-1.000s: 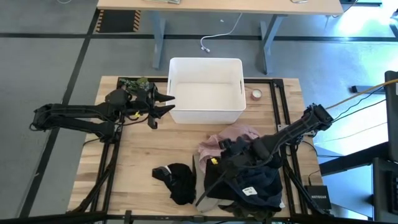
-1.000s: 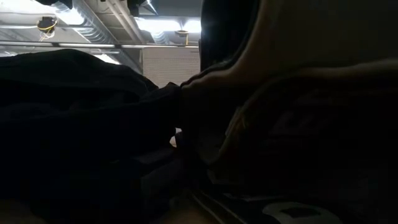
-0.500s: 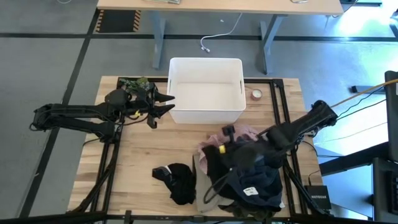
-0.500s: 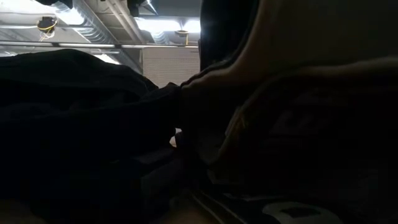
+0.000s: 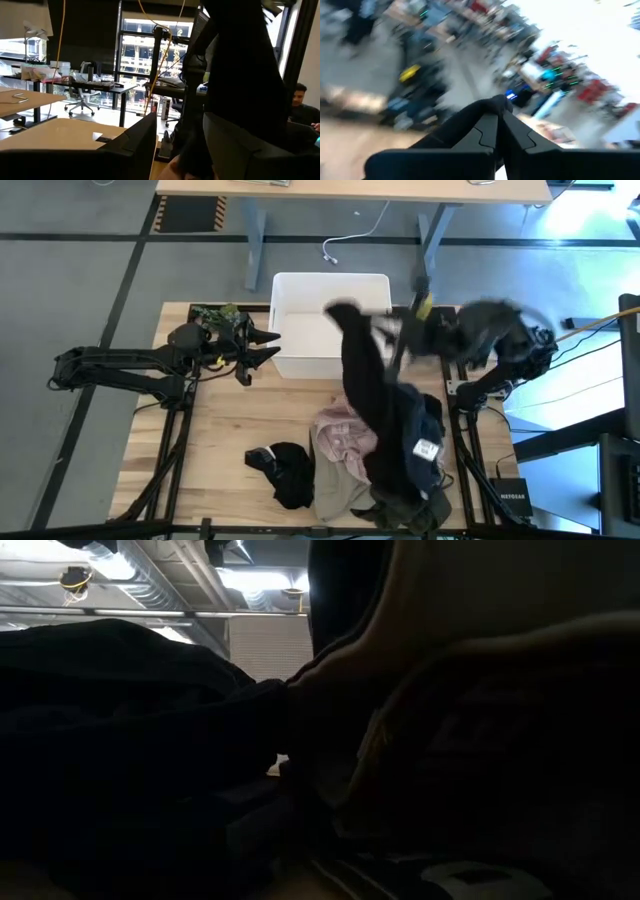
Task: Sort clothes
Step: Put the black pants in the white bin
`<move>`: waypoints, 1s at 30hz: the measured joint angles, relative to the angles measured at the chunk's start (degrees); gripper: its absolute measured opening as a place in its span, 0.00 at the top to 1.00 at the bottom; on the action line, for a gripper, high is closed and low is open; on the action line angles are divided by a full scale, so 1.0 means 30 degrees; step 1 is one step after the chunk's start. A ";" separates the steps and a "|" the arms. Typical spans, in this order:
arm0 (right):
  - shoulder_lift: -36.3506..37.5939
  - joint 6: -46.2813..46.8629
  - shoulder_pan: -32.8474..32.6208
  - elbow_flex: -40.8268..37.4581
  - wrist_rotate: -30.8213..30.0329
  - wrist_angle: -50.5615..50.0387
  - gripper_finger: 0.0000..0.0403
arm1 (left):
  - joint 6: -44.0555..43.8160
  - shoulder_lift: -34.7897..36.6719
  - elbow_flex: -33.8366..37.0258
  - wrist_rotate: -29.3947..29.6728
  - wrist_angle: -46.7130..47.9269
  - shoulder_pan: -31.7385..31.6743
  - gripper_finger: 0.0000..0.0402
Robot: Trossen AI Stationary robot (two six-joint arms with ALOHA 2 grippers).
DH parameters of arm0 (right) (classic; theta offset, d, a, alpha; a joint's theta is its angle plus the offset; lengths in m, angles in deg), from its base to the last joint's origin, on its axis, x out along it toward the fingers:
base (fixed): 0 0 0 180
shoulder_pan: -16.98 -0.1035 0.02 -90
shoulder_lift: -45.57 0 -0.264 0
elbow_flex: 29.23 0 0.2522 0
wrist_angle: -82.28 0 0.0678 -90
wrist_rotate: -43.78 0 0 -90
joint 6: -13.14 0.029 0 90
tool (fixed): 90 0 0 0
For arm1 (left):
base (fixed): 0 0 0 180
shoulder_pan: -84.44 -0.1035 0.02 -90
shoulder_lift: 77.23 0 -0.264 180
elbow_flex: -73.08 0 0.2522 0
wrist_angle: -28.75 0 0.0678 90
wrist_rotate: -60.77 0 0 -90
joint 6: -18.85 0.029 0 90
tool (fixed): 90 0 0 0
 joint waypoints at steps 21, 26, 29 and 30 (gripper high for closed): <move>-0.0909 -0.5569 0.6307 0.1349 0.6756 1.7264 0.96 | 0.0146 0.0000 0.0000 0.0004 -0.0029 0.0000 0.61; -0.1524 -0.5552 0.7232 0.1349 0.7479 2.1122 0.96 | 0.0104 0.0000 0.0000 0.0004 -0.0029 0.0000 0.61; -0.1617 -0.5512 0.7792 0.1349 0.7584 2.2115 0.96 | 0.0051 0.0000 0.0000 0.0008 -0.0029 0.0000 0.61; -0.1610 -0.5515 0.8075 0.1349 0.7591 2.2107 0.96 | 0.0051 0.0000 0.0000 0.0010 -0.0027 -0.0001 0.61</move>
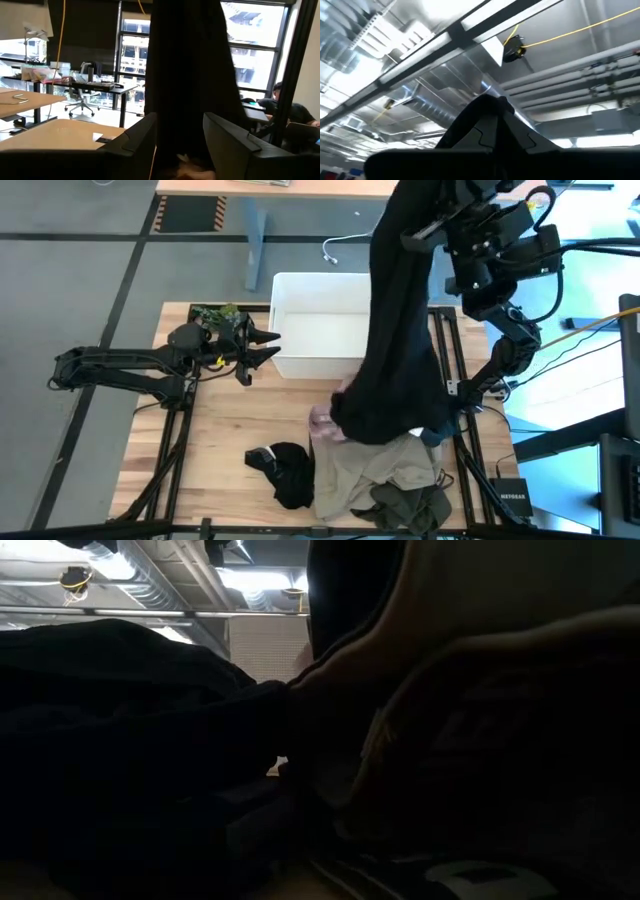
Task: Sort clothes
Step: Put the black pants in the white bin
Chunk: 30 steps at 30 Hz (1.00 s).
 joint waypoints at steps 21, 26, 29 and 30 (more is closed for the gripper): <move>-0.1344 0.3548 0.3539 -0.0022 -0.4408 -1.8100 0.92 | 0.0370 0.0000 0.0000 0.0016 0.0010 0.0001 0.61; -0.1157 0.7114 0.3531 -0.0022 -0.4685 -2.2255 0.78 | 0.0255 0.0000 0.0000 0.0009 0.0386 0.0001 0.61; -0.0856 0.8342 0.3465 -0.0022 -0.3384 -2.4981 0.65 | 0.0227 -0.0006 0.0000 0.0009 0.1153 0.0001 0.61; -0.0730 0.8753 0.3299 -0.0022 -0.3018 -2.5822 0.61 | 0.0180 -0.0007 0.0007 0.0009 0.1287 -0.0004 0.61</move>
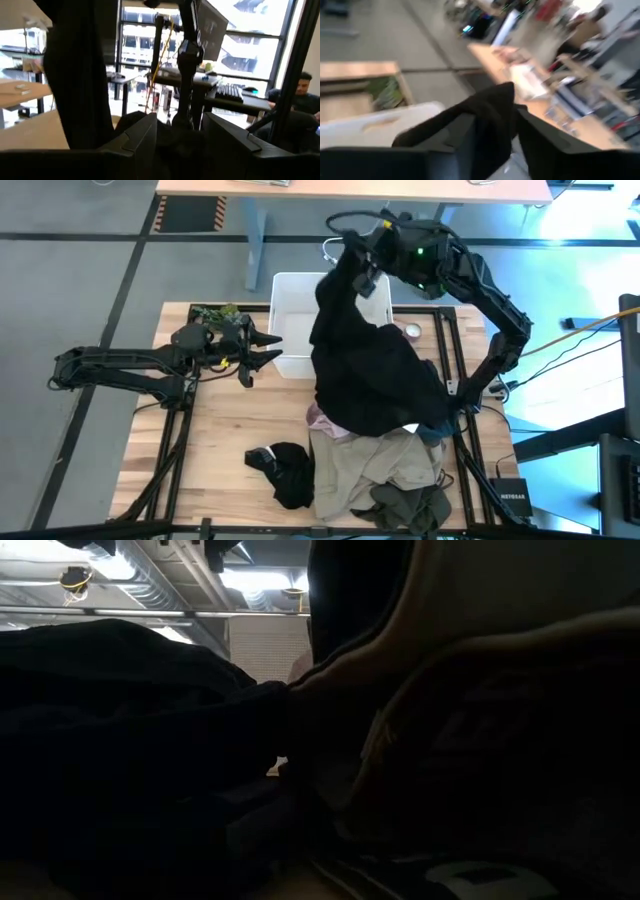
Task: Sort clothes
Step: Put the black pants in the white bin
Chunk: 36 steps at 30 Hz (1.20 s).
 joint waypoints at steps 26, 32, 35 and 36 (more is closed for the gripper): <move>0.0617 0.5995 -0.8430 -0.5389 0.0263 -1.1536 0.36 | -0.1455 0.0000 0.0000 -0.0022 0.1056 0.0006 0.61; 0.1066 0.5831 -0.8387 -1.0677 -0.0791 -0.9177 0.36 | -0.1303 0.0000 0.0000 -0.0022 0.1136 0.0006 0.61; 0.1299 0.5385 -0.8406 -1.2756 -0.1863 -0.7838 0.36 | -0.1222 0.0000 0.0000 -0.0022 0.1033 0.0006 0.61; 0.1306 0.5265 -0.8418 -1.3287 -0.2391 -0.7613 0.36 | -0.1218 0.0000 0.0000 -0.0022 0.1012 0.0006 0.61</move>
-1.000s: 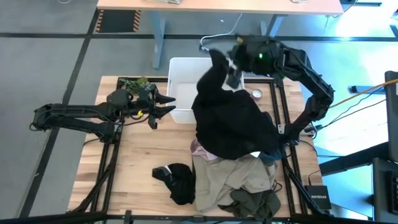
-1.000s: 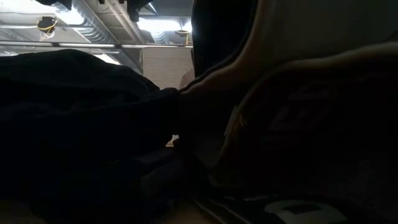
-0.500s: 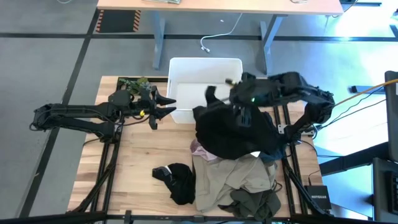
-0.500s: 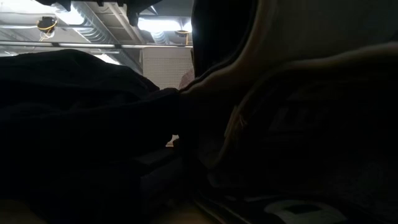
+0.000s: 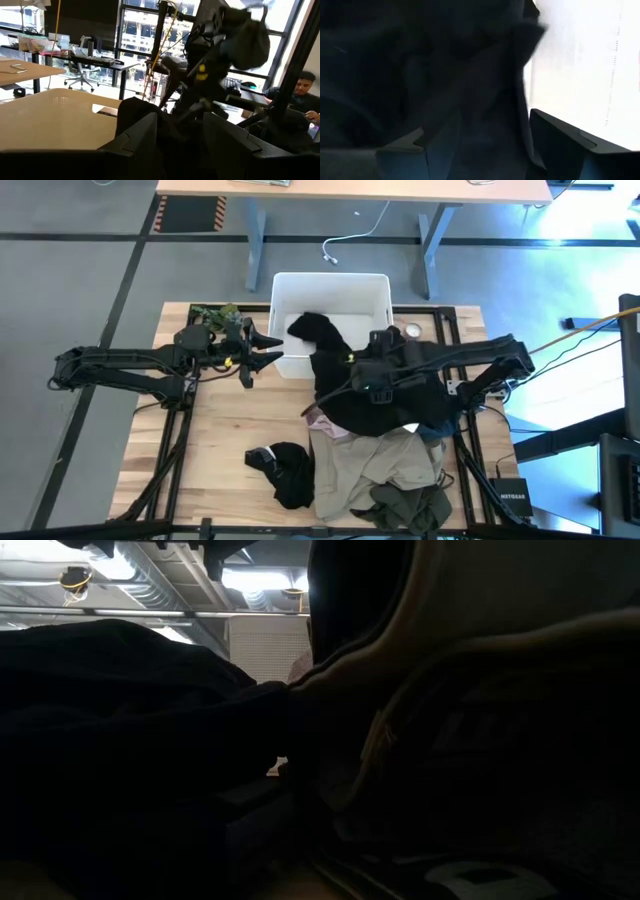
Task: Sort clothes
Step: Put the black pants in the white bin
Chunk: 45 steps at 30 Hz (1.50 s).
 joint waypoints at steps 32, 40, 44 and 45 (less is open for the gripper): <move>0.0750 -0.2521 0.0016 0.8247 -0.4554 0.2229 0.95 | 0.0208 0.0007 0.0000 0.0004 -0.0321 -0.0029 0.61; 0.0772 -0.8234 0.0649 1.3240 -0.5972 0.9509 0.97 | 0.0208 0.0007 0.0000 0.0007 -0.0383 -0.0029 0.61; 0.0772 -1.0845 0.2004 1.3841 -0.4865 1.3907 0.95 | 0.0208 0.0007 0.0000 0.0007 -0.0386 -0.0029 0.61; 0.0764 -1.1461 0.2425 1.3841 -0.4243 1.4983 0.95 | 0.0243 0.0007 0.0000 0.0007 -0.0385 -0.0029 0.61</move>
